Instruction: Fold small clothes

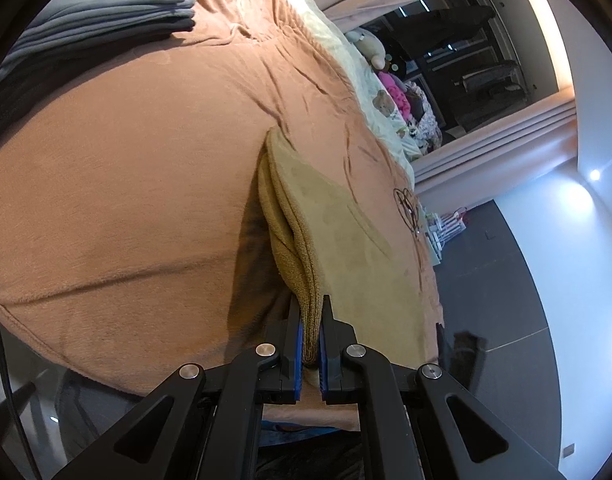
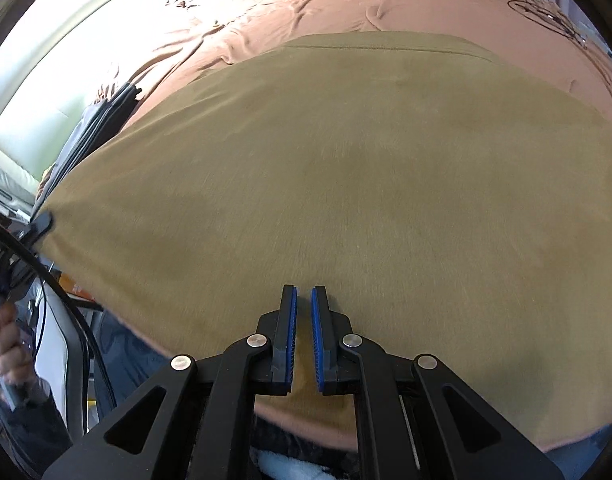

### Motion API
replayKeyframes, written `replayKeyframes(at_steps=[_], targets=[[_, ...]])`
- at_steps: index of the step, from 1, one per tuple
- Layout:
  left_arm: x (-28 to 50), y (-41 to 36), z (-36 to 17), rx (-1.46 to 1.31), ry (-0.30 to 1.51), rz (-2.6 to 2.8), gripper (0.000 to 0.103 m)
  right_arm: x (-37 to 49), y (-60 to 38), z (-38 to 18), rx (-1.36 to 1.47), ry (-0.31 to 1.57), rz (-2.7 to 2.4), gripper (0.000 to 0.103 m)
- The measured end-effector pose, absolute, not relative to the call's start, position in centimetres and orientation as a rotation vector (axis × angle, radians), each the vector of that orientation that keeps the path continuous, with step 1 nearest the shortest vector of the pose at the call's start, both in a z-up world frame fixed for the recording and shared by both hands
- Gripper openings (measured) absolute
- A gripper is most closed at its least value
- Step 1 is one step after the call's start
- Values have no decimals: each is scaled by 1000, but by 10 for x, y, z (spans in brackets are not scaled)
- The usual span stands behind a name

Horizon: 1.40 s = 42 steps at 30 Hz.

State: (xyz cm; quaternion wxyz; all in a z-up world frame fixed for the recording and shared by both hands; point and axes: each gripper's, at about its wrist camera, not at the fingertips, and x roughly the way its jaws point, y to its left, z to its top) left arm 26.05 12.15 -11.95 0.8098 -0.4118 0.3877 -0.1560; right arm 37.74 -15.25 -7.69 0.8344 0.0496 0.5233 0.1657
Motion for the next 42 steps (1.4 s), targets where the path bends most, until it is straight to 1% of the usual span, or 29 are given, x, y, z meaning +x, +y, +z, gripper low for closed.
replayKeyframes(at_steps=[10, 14, 19, 27, 34, 37, 39, 40, 41, 42], targets=[[276, 109, -90, -846, 810, -372, 6, 413, -153, -85, 121, 1098, 308, 4], [284, 100, -74, -826, 803, -386, 6, 404, -156, -86, 148, 1107, 329, 5], [293, 77, -48, -779, 792, -418, 6, 371, -167, -89, 193, 1118, 384, 5], [313, 12, -2, -652, 786, -487, 6, 321, -187, -96, 244, 1097, 447, 5], [324, -65, 27, -542, 801, -581, 6, 284, -234, -71, 261, 996, 407, 5], [327, -101, 30, -491, 822, -620, 6, 267, -250, -65, 261, 966, 377, 6], [328, -124, 28, -464, 841, -644, 6, 257, -263, -63, 272, 948, 362, 32], [329, -133, 27, -454, 851, -655, 6, 252, -271, -61, 279, 932, 352, 61], [330, -144, 26, -442, 860, -665, 6, 243, -275, -58, 287, 911, 337, 69], [330, -155, 24, -429, 870, -675, 6, 238, -281, -56, 294, 891, 323, 69]])
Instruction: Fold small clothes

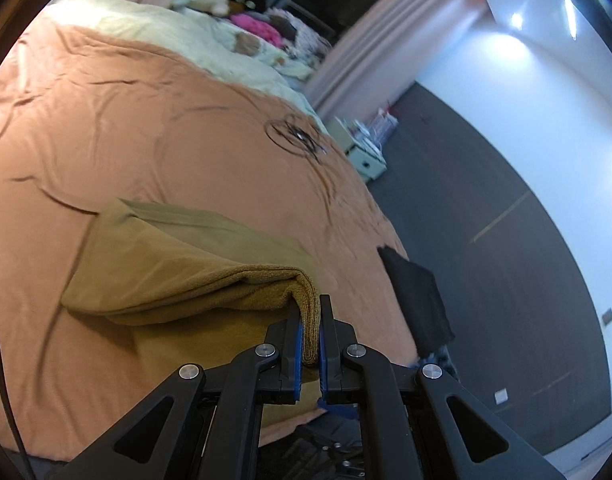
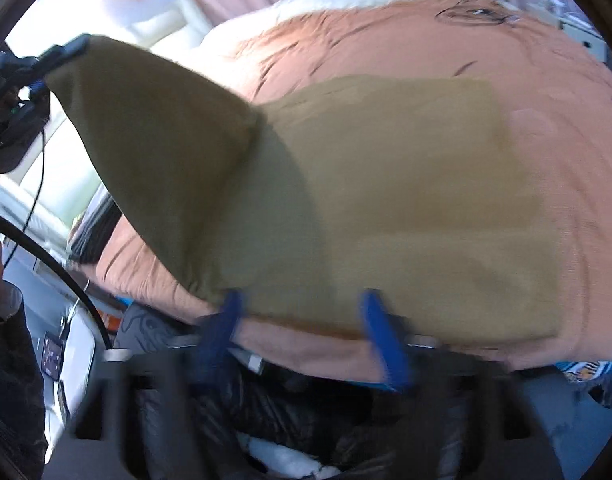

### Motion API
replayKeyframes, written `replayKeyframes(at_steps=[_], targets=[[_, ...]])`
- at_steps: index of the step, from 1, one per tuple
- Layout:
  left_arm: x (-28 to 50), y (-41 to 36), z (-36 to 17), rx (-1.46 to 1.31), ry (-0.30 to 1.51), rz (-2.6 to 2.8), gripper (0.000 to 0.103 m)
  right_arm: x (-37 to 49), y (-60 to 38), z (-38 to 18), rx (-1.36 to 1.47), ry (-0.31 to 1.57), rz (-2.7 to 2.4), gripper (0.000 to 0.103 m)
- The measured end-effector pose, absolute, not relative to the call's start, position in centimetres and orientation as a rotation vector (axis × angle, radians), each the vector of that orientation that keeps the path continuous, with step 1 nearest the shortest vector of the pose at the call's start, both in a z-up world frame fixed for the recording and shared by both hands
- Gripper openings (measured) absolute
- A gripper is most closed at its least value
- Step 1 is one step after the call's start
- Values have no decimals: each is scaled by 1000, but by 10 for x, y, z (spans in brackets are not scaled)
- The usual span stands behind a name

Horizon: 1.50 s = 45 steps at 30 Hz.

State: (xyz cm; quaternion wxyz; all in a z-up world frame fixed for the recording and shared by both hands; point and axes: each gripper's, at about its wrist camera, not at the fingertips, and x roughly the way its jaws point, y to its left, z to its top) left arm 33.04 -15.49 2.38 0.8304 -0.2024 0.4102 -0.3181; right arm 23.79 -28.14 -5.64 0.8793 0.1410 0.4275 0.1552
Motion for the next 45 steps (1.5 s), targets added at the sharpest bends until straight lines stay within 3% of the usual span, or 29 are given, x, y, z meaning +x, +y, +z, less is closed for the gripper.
replayKeyframes(at_steps=[11, 14, 16, 18, 26, 32, 36, 42, 45], targets=[[333, -258, -35, -310, 1046, -780, 7, 196, -342, -56, 379, 851, 267, 69], [332, -280, -58, -297, 1129, -817, 21, 188, -358, -57, 403, 862, 265, 69], [331, -283, -66, -309, 1152, -836, 45, 186, -364, -58, 414, 869, 270, 69], [331, -278, -69, -296, 1140, -803, 54, 186, -364, -58, 411, 874, 278, 69], [339, -225, -83, -296, 1144, -662, 54, 205, -366, -49, 328, 884, 296, 69], [339, -173, -107, -341, 1171, -554, 54, 238, -352, -43, 269, 912, 321, 50], [330, -144, -118, -359, 1182, -533, 54, 269, -338, -48, 203, 967, 315, 48], [321, -116, -147, -379, 1242, -482, 54, 306, -323, -59, 156, 1039, 292, 30], [318, -113, -160, -391, 1271, -474, 54, 312, -313, -58, 127, 1036, 292, 14]])
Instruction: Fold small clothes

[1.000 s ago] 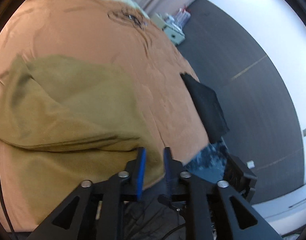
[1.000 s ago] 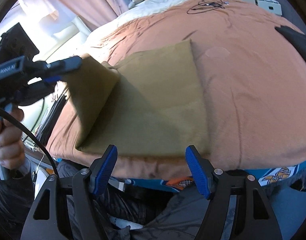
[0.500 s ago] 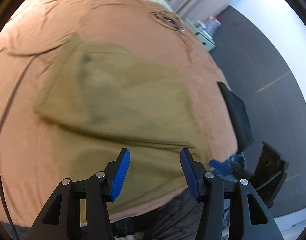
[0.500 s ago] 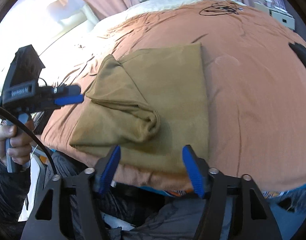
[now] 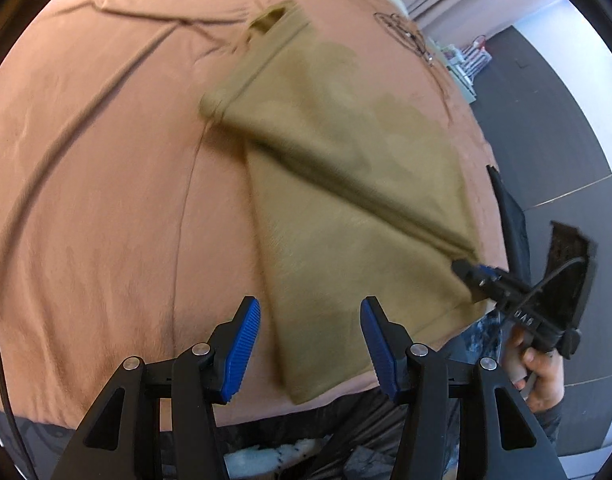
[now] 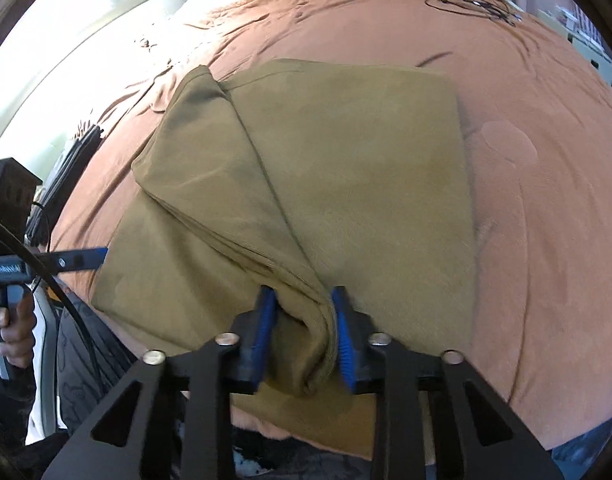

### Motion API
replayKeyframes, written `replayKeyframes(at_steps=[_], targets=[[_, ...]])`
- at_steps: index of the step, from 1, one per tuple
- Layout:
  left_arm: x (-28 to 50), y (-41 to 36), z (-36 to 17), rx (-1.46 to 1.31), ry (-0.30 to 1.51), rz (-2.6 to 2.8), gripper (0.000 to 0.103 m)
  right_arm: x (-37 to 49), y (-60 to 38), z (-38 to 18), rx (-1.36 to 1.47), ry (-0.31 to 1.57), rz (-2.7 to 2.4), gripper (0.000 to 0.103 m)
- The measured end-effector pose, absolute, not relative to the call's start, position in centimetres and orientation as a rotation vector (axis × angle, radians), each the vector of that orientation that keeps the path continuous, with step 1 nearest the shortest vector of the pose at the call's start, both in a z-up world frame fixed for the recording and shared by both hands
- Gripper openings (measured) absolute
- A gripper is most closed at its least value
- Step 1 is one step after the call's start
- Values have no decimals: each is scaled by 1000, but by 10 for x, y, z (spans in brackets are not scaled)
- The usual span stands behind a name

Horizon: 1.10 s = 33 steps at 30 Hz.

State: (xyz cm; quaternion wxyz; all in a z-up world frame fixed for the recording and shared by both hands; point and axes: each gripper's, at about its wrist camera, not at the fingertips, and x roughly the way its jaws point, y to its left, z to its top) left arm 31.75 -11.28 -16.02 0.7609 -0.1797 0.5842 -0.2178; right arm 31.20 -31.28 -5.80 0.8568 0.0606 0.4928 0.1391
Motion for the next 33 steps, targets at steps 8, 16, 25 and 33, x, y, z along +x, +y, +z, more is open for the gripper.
replayKeyframes(at_steps=[8, 16, 25, 33], targets=[[315, -129, -156, -355, 1275, -487, 54, 295, -324, -41, 203, 972, 292, 8], [314, -154, -155, -269, 1288, -498, 54, 262, -362, -39, 279, 930, 283, 8], [319, -171, -165, -206, 1300, -465, 54, 249, -391, -60, 322, 951, 223, 10], [326, -155, -161, -242, 1290, -472, 53, 242, -378, -36, 214, 961, 168, 45]])
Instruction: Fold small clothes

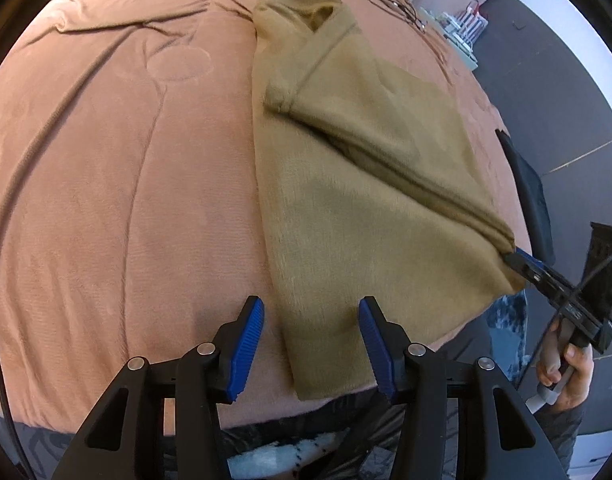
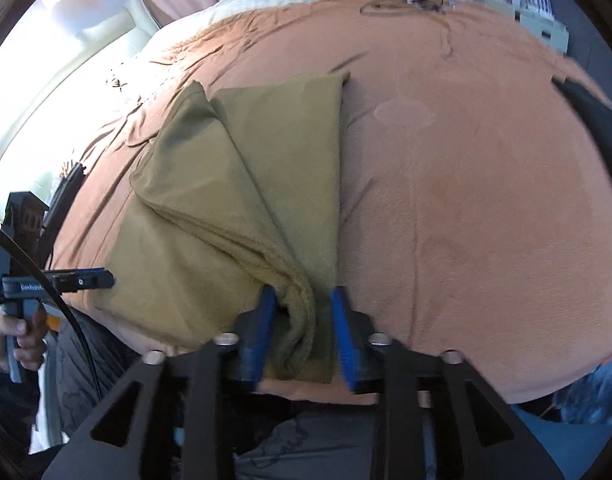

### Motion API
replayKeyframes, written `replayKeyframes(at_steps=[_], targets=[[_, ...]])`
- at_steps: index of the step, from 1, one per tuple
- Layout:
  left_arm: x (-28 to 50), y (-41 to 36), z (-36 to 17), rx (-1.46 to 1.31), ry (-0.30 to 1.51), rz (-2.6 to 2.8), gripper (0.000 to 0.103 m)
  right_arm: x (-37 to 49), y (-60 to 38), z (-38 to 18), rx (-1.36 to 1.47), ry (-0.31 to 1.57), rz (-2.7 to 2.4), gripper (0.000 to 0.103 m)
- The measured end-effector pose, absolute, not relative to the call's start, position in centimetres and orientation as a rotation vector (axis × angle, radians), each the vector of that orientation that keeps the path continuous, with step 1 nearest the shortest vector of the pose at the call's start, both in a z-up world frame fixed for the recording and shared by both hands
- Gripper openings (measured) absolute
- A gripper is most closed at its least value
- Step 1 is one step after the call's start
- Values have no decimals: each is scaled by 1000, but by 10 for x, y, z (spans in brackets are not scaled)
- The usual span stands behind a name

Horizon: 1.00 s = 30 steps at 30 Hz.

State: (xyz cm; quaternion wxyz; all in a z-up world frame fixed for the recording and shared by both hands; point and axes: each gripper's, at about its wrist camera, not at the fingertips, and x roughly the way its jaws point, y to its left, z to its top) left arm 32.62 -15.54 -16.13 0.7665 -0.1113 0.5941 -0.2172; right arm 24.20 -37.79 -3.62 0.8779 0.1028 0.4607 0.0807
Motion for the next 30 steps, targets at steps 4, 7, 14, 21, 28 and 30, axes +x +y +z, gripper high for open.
replayKeyframes(at_steps=[4, 7, 14, 21, 28, 30], targets=[[337, -148, -162, -295, 1268, -478, 53, 244, -359, -17, 137, 929, 189, 58], [341, -144, -164, -323, 1255, -486, 52, 255, -336, -10, 73, 941, 212, 58], [352, -133, -172, -391, 1232, -524, 50, 287, -287, -5, -39, 958, 239, 58], [360, -115, -179, -487, 1227, -565, 43, 315, -236, -13, -166, 997, 296, 54], [363, -79, -177, -591, 1204, -583, 38, 342, -192, -23, -264, 1037, 348, 39], [365, -67, -174, -601, 1191, -571, 38, 356, -187, -34, -276, 1061, 368, 39]])
